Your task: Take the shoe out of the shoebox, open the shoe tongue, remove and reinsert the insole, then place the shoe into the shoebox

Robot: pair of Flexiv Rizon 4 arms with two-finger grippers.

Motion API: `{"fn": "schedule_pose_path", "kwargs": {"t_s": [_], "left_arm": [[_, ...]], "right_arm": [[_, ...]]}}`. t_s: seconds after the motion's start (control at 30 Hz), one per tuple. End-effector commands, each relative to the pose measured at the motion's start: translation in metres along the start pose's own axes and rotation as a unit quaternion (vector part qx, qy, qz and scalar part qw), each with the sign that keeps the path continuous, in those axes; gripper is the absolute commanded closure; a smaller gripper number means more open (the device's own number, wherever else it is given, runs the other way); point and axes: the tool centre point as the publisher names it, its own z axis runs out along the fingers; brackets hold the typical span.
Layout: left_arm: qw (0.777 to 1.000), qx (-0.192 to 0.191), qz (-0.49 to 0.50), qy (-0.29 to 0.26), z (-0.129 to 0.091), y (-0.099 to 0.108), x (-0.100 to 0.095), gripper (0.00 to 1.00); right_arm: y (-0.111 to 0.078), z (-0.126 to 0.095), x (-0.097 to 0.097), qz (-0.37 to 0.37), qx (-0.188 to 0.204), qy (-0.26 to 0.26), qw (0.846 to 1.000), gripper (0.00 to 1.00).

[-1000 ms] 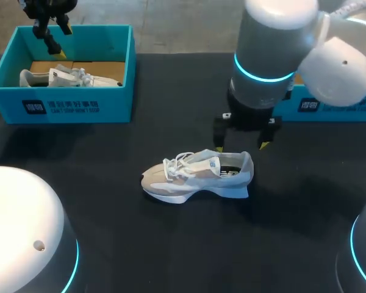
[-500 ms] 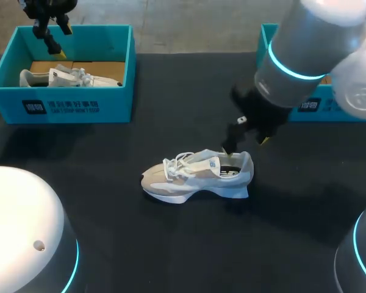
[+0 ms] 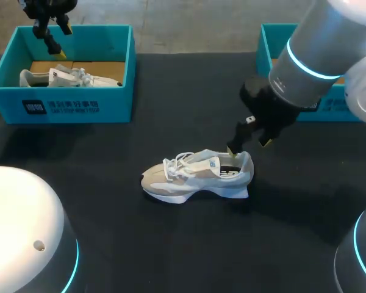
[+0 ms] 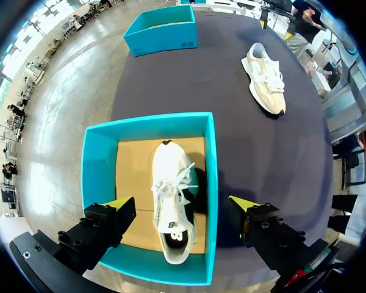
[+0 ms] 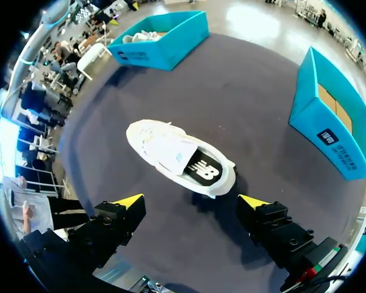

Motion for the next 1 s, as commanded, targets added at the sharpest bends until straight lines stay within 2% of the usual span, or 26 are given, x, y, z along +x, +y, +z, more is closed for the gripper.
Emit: {"fn": "schedule_pose_path", "kwargs": {"t_s": [0.03,0.4,0.43,0.6,0.63,0.67,0.77,0.9,1.0], "left_arm": [[1.0,0.0,0.001,-0.001,0.001,0.0,0.001,0.0],[1.0,0.0,0.001,-0.001,0.001,0.0,0.001,0.0],[1.0,0.0,0.001,-0.001,0.001,0.0,0.001,0.0],[1.0,0.0,0.001,-0.001,0.001,0.0,0.001,0.0],[1.0,0.0,0.001,-0.001,0.001,0.0,0.001,0.0],[1.0,0.0,0.001,-0.001,0.001,0.0,0.001,0.0],[1.0,0.0,0.001,-0.001,0.001,0.0,0.001,0.0],[1.0,0.0,0.001,-0.001,0.001,0.0,0.001,0.0],[1.0,0.0,0.001,-0.001,0.001,0.0,0.001,0.0]], "right_arm": [[0.0,0.001,0.0,0.0,-0.001,0.0,1.0,0.0],[0.0,0.001,0.0,0.0,-0.001,0.0,1.0,0.0],[0.0,0.001,-0.001,-0.019,-0.016,0.012,1.0,0.0],[0.001,0.005,-0.018,-0.146,-0.089,-0.032,0.985,0.0],[0.001,0.006,-0.019,-0.152,-0.09,-0.031,0.984,0.0],[0.002,0.007,-0.024,-0.18,-0.108,-0.045,0.977,0.0],[0.005,0.006,-0.033,-0.214,-0.141,-0.042,0.966,0.0],[0.007,-0.002,-0.041,-0.257,-0.148,-0.025,0.955,0.0],[0.007,-0.009,-0.044,-0.27,-0.14,-0.016,0.952,0.0]]}}
